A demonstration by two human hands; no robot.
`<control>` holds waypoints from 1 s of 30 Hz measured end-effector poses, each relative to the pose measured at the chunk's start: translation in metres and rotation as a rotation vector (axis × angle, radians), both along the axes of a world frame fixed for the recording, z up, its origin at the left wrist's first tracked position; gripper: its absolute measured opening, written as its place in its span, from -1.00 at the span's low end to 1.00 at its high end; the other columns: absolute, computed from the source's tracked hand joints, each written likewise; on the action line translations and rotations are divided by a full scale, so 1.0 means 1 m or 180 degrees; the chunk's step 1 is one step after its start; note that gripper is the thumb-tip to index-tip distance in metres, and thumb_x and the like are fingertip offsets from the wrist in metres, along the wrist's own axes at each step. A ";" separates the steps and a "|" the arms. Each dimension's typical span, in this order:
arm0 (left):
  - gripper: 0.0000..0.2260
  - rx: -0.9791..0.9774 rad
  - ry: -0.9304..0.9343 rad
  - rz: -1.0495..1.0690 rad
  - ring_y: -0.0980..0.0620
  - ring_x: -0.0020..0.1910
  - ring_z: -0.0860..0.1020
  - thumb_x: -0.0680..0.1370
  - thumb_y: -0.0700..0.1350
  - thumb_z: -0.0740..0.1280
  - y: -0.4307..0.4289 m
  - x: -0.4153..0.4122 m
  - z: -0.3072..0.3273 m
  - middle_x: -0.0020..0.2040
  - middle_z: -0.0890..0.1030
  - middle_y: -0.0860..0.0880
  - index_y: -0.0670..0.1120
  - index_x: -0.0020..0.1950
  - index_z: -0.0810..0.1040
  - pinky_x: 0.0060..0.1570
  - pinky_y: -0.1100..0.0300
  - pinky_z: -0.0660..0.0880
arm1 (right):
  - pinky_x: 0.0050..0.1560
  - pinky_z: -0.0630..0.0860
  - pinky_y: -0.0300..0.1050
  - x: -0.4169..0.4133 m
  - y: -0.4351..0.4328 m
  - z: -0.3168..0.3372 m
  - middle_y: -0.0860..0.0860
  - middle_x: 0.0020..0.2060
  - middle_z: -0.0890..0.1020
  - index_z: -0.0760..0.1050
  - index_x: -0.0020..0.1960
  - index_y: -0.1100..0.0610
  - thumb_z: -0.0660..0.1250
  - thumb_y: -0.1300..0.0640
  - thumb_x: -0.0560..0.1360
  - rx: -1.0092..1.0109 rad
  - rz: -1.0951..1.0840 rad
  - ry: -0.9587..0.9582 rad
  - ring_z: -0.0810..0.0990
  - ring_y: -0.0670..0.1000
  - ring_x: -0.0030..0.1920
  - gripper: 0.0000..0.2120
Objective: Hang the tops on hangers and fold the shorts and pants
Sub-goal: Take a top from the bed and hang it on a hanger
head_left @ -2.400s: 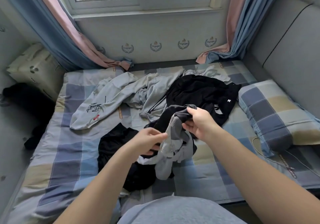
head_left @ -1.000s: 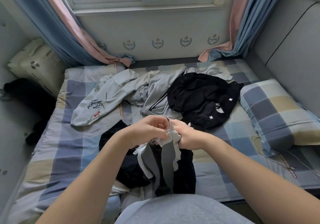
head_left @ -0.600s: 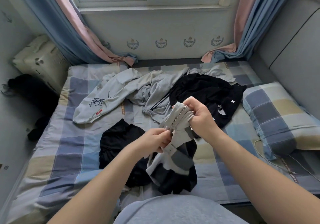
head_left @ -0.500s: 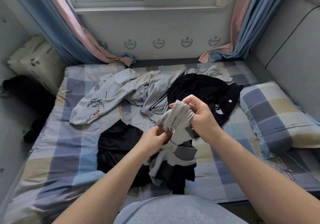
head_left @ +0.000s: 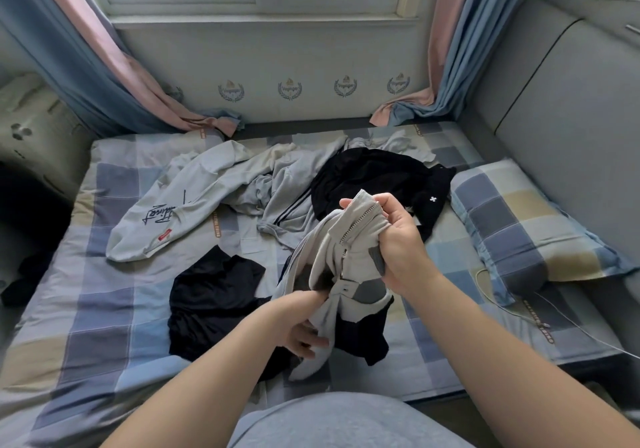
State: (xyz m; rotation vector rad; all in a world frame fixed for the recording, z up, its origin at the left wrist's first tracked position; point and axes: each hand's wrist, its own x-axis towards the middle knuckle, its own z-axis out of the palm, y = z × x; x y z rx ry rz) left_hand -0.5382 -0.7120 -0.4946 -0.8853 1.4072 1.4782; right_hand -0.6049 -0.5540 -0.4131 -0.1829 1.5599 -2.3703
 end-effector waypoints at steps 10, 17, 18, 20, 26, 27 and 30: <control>-0.84 0.1198 0.0433 0.1808 -0.06 -0.19 0.66 0.61 -0.41 0.16 0.005 -0.001 0.014 -0.22 0.68 -0.21 -0.34 0.01 0.54 0.01 0.07 0.62 | -0.30 0.60 -0.03 -0.002 -0.005 -0.002 0.08 -0.11 0.70 0.51 0.04 0.15 0.20 0.37 0.51 -0.0059 -0.0596 -0.0329 0.67 0.06 -0.21 -0.79; -0.78 0.0702 0.1101 0.0993 -0.03 -0.29 0.53 0.57 0.04 0.42 0.006 0.000 0.010 -0.17 0.60 -0.03 -0.12 0.00 0.58 0.06 0.01 0.63 | -0.39 0.55 -0.10 -0.002 -0.006 -0.002 0.02 -0.33 0.64 0.46 -0.02 0.13 0.09 0.41 0.58 -0.0371 -0.0857 -0.0800 0.60 -0.02 -0.37 -0.75; -0.70 0.0476 0.1364 0.0729 -0.03 -0.25 0.55 0.49 0.15 0.48 0.005 0.000 0.006 -0.10 0.62 0.01 -0.06 0.00 0.61 0.05 0.02 0.65 | -0.39 0.55 -0.11 -0.003 -0.006 -0.002 0.02 -0.34 0.64 0.46 -0.02 0.14 0.08 0.41 0.58 -0.0401 -0.0893 -0.0852 0.60 -0.02 -0.37 -0.75; -0.66 -0.0054 0.2029 -0.0064 0.01 -0.21 0.60 0.35 0.20 0.56 0.005 0.000 0.004 -0.15 0.66 0.09 0.01 -0.04 0.65 0.01 0.05 0.62 | -0.40 0.55 -0.13 -0.003 -0.007 0.000 0.03 -0.36 0.64 0.47 0.00 0.16 0.08 0.41 0.57 -0.0412 -0.0944 -0.0907 0.60 -0.02 -0.39 -0.75; -0.94 -0.1663 0.2704 -0.0374 0.02 -0.22 0.59 0.54 -0.02 0.41 0.004 -0.006 -0.003 -0.20 0.66 0.04 0.02 -0.08 0.62 -0.23 0.15 0.45 | -0.29 0.56 -0.06 0.000 -0.007 -0.002 0.05 -0.30 0.62 0.44 -0.02 0.15 0.12 0.45 0.57 -0.0143 -0.1044 -0.0738 0.59 0.01 -0.32 -0.75; -0.94 -0.2039 0.2708 -0.0191 0.01 -0.18 0.56 0.58 -0.05 0.33 0.000 -0.007 -0.003 -0.17 0.62 0.04 -0.01 -0.05 0.54 -0.22 0.11 0.44 | -0.25 0.53 -0.06 0.000 -0.003 -0.005 0.03 -0.27 0.60 0.43 -0.03 0.13 0.16 0.42 0.58 0.0166 -0.1113 -0.0526 0.55 0.00 -0.27 -0.78; -0.95 -0.2483 0.2676 0.0793 -0.08 -0.13 0.56 0.61 -0.16 0.23 -0.018 -0.011 0.002 -0.13 0.56 0.00 -0.03 0.04 0.39 -0.20 0.02 0.45 | -0.30 0.44 -0.26 0.007 0.012 -0.024 -0.20 -0.35 0.55 0.45 -0.07 0.07 0.30 0.28 0.59 0.1375 -0.1057 0.0465 0.45 -0.19 -0.32 -0.86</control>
